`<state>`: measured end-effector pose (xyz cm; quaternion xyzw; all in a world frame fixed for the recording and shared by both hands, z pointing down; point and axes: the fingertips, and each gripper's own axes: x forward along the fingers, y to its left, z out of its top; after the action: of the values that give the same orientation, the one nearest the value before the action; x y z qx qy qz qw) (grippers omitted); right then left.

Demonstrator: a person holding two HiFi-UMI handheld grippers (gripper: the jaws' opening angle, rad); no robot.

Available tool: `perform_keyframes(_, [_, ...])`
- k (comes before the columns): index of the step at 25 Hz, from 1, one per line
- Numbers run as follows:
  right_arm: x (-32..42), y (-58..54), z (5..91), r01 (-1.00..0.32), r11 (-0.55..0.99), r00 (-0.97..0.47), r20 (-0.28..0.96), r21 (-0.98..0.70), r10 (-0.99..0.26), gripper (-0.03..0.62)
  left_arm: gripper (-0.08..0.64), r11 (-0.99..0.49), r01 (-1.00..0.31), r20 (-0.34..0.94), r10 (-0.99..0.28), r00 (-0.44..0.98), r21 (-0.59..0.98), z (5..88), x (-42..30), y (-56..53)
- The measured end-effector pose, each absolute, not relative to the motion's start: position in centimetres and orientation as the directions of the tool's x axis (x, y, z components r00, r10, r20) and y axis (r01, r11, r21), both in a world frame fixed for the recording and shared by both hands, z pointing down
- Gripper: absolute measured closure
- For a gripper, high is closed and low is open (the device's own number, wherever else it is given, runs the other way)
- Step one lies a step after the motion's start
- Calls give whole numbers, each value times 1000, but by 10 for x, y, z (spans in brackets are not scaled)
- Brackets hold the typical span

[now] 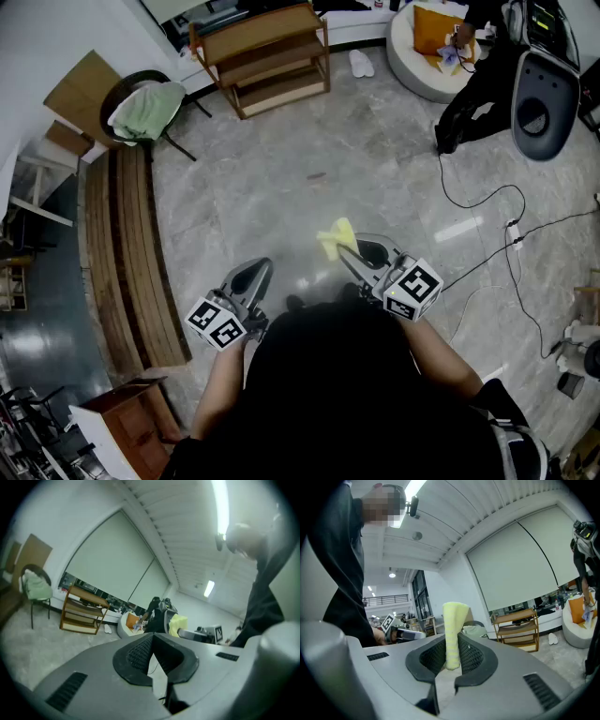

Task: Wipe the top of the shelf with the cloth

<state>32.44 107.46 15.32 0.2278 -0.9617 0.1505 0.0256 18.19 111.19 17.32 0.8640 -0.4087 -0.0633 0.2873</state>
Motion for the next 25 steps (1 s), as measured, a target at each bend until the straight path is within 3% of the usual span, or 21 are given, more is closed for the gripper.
perform_keyframes(2, [332, 1067, 153, -464, 853, -886, 116, -239, -449, 538, 549, -473, -656, 82, -772, 630, 589, 173, 182, 1106])
perform_keyframes(7, [351, 1043, 153, -480, 845, -877, 114, -237, -466, 538, 549, -548, -677, 130, -722, 680, 491, 175, 212, 1100])
perform_keyframes(13, [337, 1051, 139, -411, 887, -912, 90, -208, -401, 538, 549, -557, -671, 90, -733, 674, 490, 165, 201, 1108])
perform_keyframes(18, [376, 1039, 132, -373, 893, -927, 69, -252, -368, 538, 549, -545, -689, 106, -743, 661, 478, 157, 231, 1093])
perform_keyframes(25, [403, 1042, 118, -357, 910, -933, 130, -210, -336, 538, 549, -525, -700, 107, -758, 643, 484, 158, 237, 1092])
